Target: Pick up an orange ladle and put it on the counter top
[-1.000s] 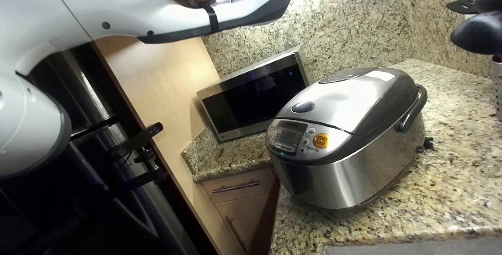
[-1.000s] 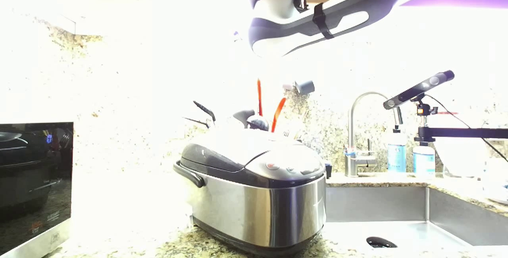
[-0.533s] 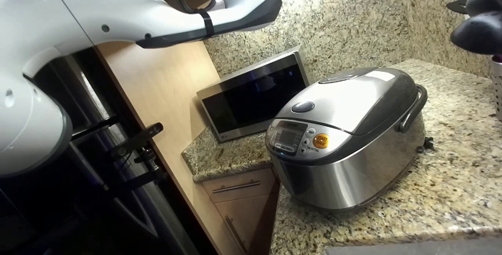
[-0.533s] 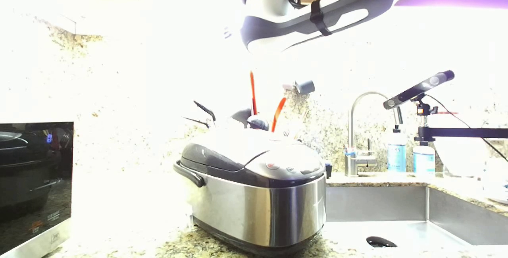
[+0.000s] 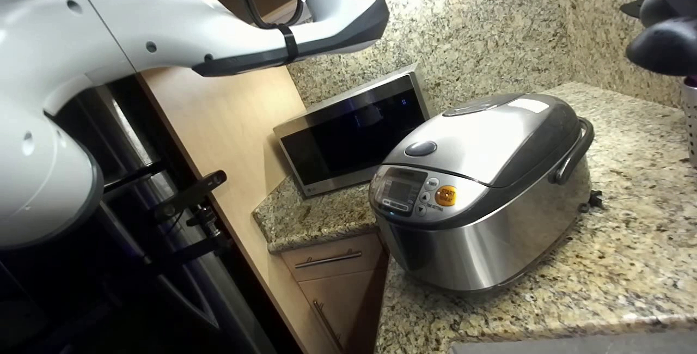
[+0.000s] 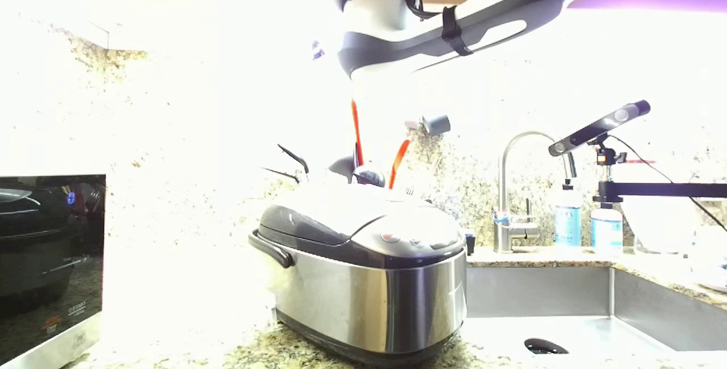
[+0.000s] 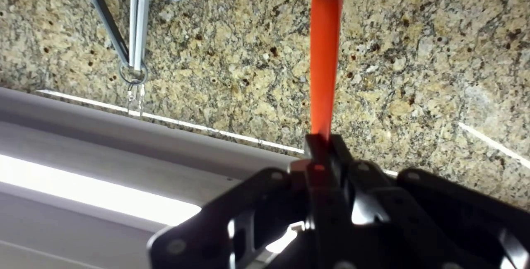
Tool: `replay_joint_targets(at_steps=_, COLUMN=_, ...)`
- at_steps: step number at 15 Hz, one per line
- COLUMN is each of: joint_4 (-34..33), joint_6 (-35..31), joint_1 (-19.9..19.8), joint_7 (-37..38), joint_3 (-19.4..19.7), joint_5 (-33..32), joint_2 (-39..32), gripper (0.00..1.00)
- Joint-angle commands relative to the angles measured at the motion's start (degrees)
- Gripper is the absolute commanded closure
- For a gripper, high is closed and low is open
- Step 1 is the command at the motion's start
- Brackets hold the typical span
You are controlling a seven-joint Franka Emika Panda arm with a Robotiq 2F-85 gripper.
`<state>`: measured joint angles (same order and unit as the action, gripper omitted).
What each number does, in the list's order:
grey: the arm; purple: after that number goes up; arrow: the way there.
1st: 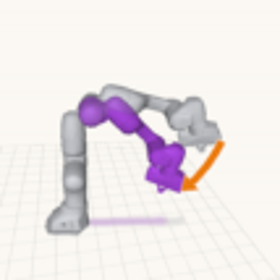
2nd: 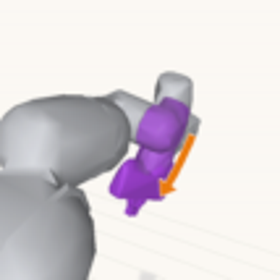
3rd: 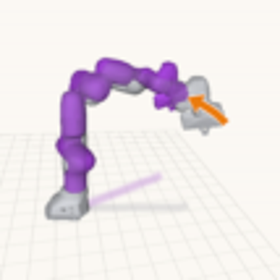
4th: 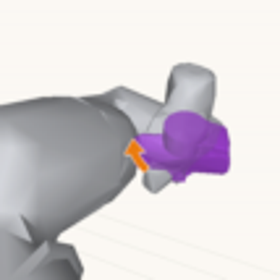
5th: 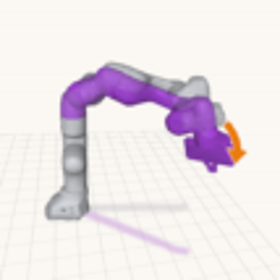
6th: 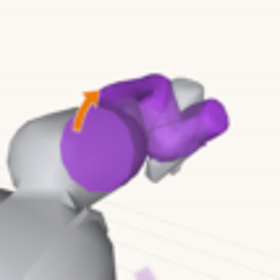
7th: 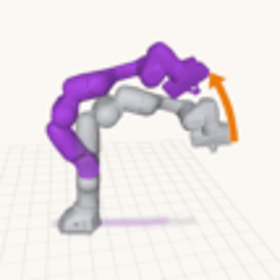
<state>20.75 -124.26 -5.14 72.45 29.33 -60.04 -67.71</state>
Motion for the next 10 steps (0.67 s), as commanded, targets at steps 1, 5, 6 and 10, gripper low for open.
replay_joint_targets(at_steps=1, joint_4=0.0, joint_6=-1.4, joint_1=0.2, joint_7=-0.7, joint_3=1.2, joint_5=-3.4, joint_2=-0.2, gripper=0.98)
replay_joint_targets(at_steps=5, joint_4=0.0, joint_6=-2.9, joint_1=0.4, joint_7=-1.9, joint_3=0.5, joint_5=-6.3, joint_2=-0.4, gripper=0.98)
replay_joint_targets(at_steps=6, joint_4=0.0, joint_6=-3.9, joint_1=0.2, joint_7=-3.1, joint_3=-0.3, joint_5=-6.4, joint_2=-0.3, gripper=0.98)
replay_joint_targets(at_steps=10, joint_4=0.0, joint_6=-12.2, joint_1=-1.9, joint_7=-11.2, joint_3=-5.1, joint_5=-2.7, joint_2=0.5, gripper=0.98)
